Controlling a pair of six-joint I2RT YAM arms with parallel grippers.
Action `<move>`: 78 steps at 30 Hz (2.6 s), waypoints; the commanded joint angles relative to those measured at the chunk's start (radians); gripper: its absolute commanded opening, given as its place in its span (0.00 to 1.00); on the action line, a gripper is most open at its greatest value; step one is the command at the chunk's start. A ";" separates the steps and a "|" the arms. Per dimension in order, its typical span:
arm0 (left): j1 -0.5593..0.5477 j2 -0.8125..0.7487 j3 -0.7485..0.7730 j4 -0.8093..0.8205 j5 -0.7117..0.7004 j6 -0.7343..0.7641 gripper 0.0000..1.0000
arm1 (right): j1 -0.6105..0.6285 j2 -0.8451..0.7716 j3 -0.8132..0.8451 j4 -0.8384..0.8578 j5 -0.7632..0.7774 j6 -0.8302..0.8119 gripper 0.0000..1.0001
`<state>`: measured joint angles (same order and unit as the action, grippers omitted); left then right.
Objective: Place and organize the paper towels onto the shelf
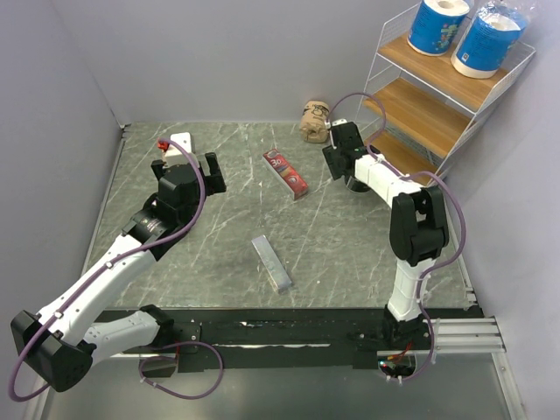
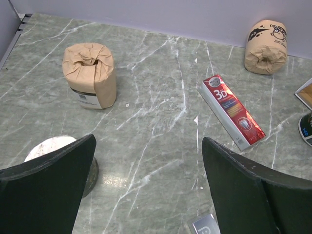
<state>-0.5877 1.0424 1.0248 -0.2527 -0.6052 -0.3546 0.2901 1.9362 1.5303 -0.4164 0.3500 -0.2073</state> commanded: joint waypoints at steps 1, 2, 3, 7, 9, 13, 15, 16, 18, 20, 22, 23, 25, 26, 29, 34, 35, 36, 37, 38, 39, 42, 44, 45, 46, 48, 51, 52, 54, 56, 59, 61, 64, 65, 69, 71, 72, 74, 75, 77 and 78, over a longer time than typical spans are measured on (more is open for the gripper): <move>0.005 -0.015 0.024 0.013 -0.001 0.011 0.96 | -0.011 -0.109 -0.012 0.076 0.012 -0.015 0.76; 0.005 -0.016 0.027 0.012 -0.001 0.011 0.96 | -0.011 -0.117 -0.015 0.085 0.012 -0.018 0.76; 0.003 -0.016 0.027 0.012 -0.001 0.009 0.96 | -0.012 -0.126 -0.016 0.102 0.018 -0.020 0.76; 0.003 -0.019 0.024 0.015 -0.002 0.013 0.97 | -0.031 -0.108 0.004 0.094 0.017 -0.024 0.77; 0.005 -0.022 0.024 0.015 -0.004 0.013 0.96 | -0.043 -0.079 0.028 0.077 0.015 -0.018 0.77; 0.005 -0.024 0.024 0.015 0.001 0.013 0.97 | -0.046 -0.059 0.028 0.070 -0.009 -0.014 0.77; 0.005 -0.024 0.024 0.013 0.001 0.013 0.96 | -0.048 -0.048 0.025 0.067 -0.022 -0.007 0.77; 0.003 -0.025 0.026 0.013 -0.001 0.013 0.96 | -0.048 -0.045 0.021 0.068 -0.025 -0.006 0.77; 0.005 -0.025 0.024 0.015 -0.001 0.013 0.96 | -0.054 -0.033 0.019 0.065 -0.031 -0.001 0.78; 0.005 -0.025 0.023 0.015 0.001 0.013 0.97 | -0.057 -0.023 0.018 0.067 -0.046 0.002 0.77; 0.005 -0.024 0.024 0.015 0.001 0.013 0.96 | -0.060 -0.017 0.016 0.065 -0.060 0.000 0.78; 0.005 -0.024 0.024 0.015 0.001 0.013 0.96 | -0.063 -0.011 0.019 0.064 -0.065 0.002 0.77; 0.003 -0.024 0.024 0.013 0.001 0.013 0.97 | -0.065 0.006 0.025 0.056 -0.065 0.002 0.77; 0.005 -0.024 0.024 0.013 -0.001 0.013 0.96 | -0.066 0.013 0.028 0.054 -0.065 0.002 0.77; 0.005 -0.024 0.023 0.015 -0.001 0.014 0.97 | -0.072 0.023 0.027 0.062 -0.063 -0.004 0.76; 0.006 -0.024 0.026 0.012 0.002 0.013 0.97 | -0.086 0.046 0.047 0.044 -0.089 -0.012 0.66; 0.006 -0.025 0.027 0.012 0.002 0.013 0.97 | -0.086 0.046 0.048 0.044 -0.085 -0.018 0.64; 0.006 -0.025 0.027 0.012 0.004 0.011 0.97 | -0.086 0.044 0.047 0.045 -0.085 -0.021 0.63; 0.006 -0.028 0.029 0.010 0.005 0.009 0.96 | -0.089 0.040 0.042 0.050 -0.091 -0.026 0.61; 0.005 -0.034 0.027 0.010 0.007 0.009 0.96 | -0.089 0.035 0.036 0.062 -0.095 -0.040 0.59; 0.005 -0.038 0.029 0.010 0.010 0.008 0.96 | -0.088 0.037 0.037 0.059 -0.101 -0.047 0.57; 0.006 -0.051 0.021 0.020 0.012 0.009 0.96 | -0.089 0.052 0.062 0.025 -0.091 -0.067 0.50; 0.006 -0.054 0.021 0.020 0.010 0.009 0.97 | -0.088 0.046 0.068 0.013 -0.089 -0.081 0.47; 0.006 -0.054 0.021 0.018 0.007 0.008 0.96 | -0.086 0.037 0.068 0.002 -0.089 -0.086 0.46; 0.006 -0.054 0.021 0.018 0.004 0.008 0.97 | -0.085 0.026 0.065 -0.002 -0.083 -0.096 0.44; 0.005 -0.055 0.021 0.020 0.001 0.009 0.96 | -0.077 -0.012 0.064 -0.018 -0.074 -0.107 0.41; 0.006 -0.050 0.018 0.023 -0.005 0.011 0.97 | -0.054 -0.077 0.070 -0.056 -0.046 -0.148 0.38; 0.005 -0.050 0.020 0.021 -0.008 0.011 0.97 | -0.049 -0.092 0.089 -0.080 -0.045 -0.168 0.38; 0.008 -0.048 0.023 0.017 -0.018 0.011 0.96 | -0.028 -0.144 0.106 -0.113 -0.005 -0.185 0.38; 0.009 -0.053 0.021 0.018 -0.019 0.011 0.96 | -0.013 -0.204 0.113 -0.125 0.045 -0.228 0.38; 0.014 -0.068 0.017 0.024 -0.021 0.013 0.96 | 0.000 -0.287 0.113 -0.104 0.098 -0.279 0.38; 0.014 -0.077 0.015 0.027 -0.021 0.013 0.96 | 0.000 -0.319 0.111 -0.088 0.116 -0.317 0.37; 0.012 -0.084 0.012 0.030 -0.022 0.013 0.96 | 0.000 -0.365 0.113 -0.048 0.141 -0.372 0.36; 0.014 -0.084 0.011 0.030 -0.024 0.013 0.96 | -0.003 -0.370 0.117 -0.038 0.148 -0.385 0.36; 0.014 -0.084 0.011 0.029 -0.031 0.013 0.96 | -0.008 -0.381 0.125 -0.007 0.171 -0.451 0.36; 0.014 -0.087 0.009 0.029 -0.031 0.013 0.96 | -0.011 -0.376 0.139 -0.004 0.190 -0.480 0.36; 0.012 -0.087 0.009 0.029 -0.031 0.013 0.96 | -0.011 -0.375 0.142 0.002 0.202 -0.487 0.36; 0.012 -0.088 0.009 0.030 -0.030 0.013 0.96 | -0.012 -0.373 0.166 -0.008 0.204 -0.498 0.36; 0.014 -0.088 0.008 0.032 -0.031 0.013 0.97 | -0.012 -0.375 0.175 -0.016 0.199 -0.497 0.36; 0.014 -0.090 0.008 0.032 -0.030 0.013 0.96 | -0.011 -0.385 0.188 -0.015 0.192 -0.495 0.36; 0.012 -0.088 0.008 0.030 -0.030 0.013 0.97 | -0.015 -0.390 0.182 -0.010 0.187 -0.497 0.36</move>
<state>-0.5789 0.9764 1.0248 -0.2520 -0.6186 -0.3527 0.2832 1.5761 1.6394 -0.4938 0.5068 -0.6659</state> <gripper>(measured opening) 0.967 0.471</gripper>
